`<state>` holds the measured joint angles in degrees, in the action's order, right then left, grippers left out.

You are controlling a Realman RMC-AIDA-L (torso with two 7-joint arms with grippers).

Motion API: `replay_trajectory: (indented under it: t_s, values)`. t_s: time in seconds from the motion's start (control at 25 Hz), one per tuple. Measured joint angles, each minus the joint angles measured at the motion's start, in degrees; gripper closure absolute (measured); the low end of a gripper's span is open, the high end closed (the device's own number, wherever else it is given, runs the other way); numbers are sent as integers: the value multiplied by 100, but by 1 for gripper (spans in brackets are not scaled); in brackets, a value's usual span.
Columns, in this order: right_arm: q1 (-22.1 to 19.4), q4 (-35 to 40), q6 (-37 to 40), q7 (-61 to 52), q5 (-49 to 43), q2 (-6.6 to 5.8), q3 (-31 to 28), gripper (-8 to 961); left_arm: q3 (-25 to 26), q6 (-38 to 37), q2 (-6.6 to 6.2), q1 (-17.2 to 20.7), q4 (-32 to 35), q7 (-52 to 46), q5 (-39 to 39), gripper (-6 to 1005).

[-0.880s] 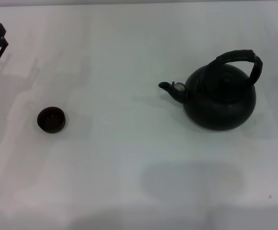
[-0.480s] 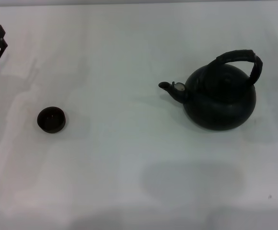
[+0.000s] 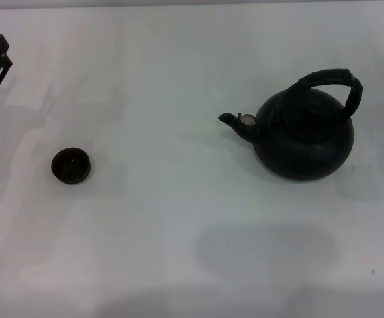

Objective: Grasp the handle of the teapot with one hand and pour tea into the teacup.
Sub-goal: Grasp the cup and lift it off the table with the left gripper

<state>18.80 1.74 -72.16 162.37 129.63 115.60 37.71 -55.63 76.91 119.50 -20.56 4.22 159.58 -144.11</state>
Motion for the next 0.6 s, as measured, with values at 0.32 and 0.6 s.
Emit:
replay_trajectory:
  t_s: [0.32, 0.6]
  values:
    - [10, -6, 21, -23, 0, -2, 15, 77, -37, 91, 0, 24, -12, -66, 0, 225]
    - [4, -105, 91, 4, -6, -2, 20, 77, -408, 92, -46, 26, 53, -429, -1, 224]
